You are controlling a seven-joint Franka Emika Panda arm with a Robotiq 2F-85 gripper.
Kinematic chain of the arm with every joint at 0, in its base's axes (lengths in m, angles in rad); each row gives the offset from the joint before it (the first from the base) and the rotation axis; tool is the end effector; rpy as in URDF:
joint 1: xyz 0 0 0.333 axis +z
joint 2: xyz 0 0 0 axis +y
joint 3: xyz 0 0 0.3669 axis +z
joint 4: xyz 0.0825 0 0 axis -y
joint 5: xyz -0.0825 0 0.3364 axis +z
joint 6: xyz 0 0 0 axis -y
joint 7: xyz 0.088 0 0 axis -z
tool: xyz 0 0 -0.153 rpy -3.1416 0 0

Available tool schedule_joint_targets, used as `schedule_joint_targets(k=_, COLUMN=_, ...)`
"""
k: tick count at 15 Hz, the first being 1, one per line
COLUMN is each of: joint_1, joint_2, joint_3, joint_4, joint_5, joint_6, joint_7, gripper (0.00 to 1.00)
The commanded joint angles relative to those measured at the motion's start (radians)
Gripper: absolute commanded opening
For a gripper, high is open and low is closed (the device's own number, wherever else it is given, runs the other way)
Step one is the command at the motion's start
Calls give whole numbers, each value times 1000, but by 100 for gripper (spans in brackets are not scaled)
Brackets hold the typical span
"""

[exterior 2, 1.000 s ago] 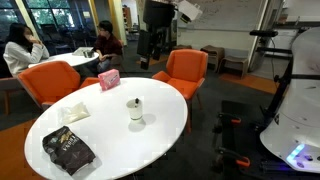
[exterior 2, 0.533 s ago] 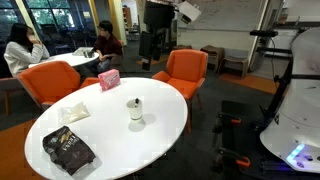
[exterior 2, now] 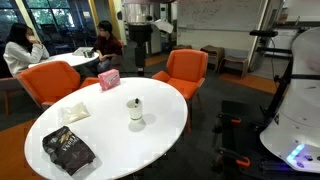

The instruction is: Put the marker on the table

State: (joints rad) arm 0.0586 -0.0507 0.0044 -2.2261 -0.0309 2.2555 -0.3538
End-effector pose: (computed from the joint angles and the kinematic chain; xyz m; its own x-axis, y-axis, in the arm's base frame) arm 0.4866 0.0288 0.4348 0.9040 0.4224 0.0659 0.4196 -0.9062 0.0517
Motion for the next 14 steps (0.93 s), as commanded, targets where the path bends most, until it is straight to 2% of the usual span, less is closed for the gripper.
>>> schedule_joint_targets(k=1, joint_1=-10, joint_2=183, joint_3=11, joint_4=165, joint_5=-60, joint_6=-64, joint_7=-134, gripper=100)
schedule_joint_targets(k=7, joint_1=-38, joint_2=382, joint_3=32, joint_4=324, joint_5=-198, joint_6=-115, joint_7=-343, gripper=100)
schedule_joint_targets(k=14, joint_1=-35, joint_2=474, joint_3=26, joint_4=360, joint_5=-456, joint_6=-113, joint_7=-519, gripper=100)
